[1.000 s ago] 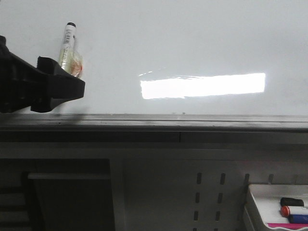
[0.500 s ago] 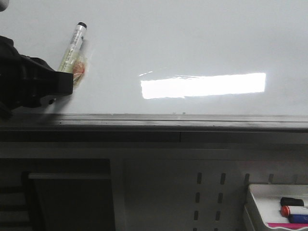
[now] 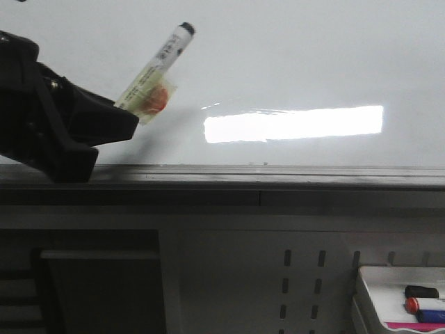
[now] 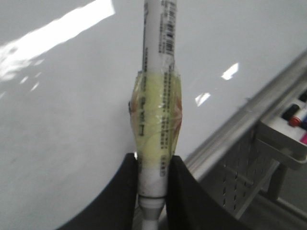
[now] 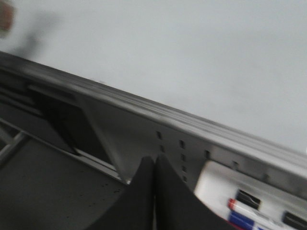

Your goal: Write number 4 on whiteboard

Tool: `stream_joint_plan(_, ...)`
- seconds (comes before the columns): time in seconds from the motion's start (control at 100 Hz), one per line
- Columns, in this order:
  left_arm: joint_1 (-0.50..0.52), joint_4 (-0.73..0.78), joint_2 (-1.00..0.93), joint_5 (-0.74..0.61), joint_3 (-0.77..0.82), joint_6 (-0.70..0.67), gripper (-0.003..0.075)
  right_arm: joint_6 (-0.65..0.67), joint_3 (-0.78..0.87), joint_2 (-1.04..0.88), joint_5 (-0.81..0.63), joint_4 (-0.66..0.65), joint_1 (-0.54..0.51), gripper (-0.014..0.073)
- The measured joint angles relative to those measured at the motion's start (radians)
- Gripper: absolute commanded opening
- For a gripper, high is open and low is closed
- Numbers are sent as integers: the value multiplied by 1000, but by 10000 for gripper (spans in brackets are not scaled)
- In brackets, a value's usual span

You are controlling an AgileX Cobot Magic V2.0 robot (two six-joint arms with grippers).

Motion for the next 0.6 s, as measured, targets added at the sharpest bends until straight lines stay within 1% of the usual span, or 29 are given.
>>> stream_joint_plan(0.04,0,99,-18,-2,3,0,-20,-2,-33,13,2,0,45,-35)
stream_joint_plan(0.08,0,192,-35,-9,7,0,-20,-2,-60,31,2,0,95,17)
stream_joint_plan(0.11,0,246,-44,-20,11,0,-20,-2,-86,43,2,0,126,65)
stream_joint_plan(0.15,0,314,-57,-43,19,0,-20,-2,-111,61,2,0,169,150)
stream_joint_plan(0.23,0,406,-70,-94,29,0,-20,-5,-163,97,2,0,245,318)
stream_joint_plan(0.28,0,452,-75,-127,33,0,-20,-6,-190,119,2,0,284,381)
stream_joint_plan(0.33,0,482,-77,-153,35,0,-20,-6,-213,143,4,0,322,404)
stream_joint_plan(0.44,0,513,-77,-197,36,0,-20,-6,-255,202,2,0,388,405)
stream_joint_plan(0.6,0,539,-77,-234,36,0,-20,-7,-285,285,-25,0,415,405)
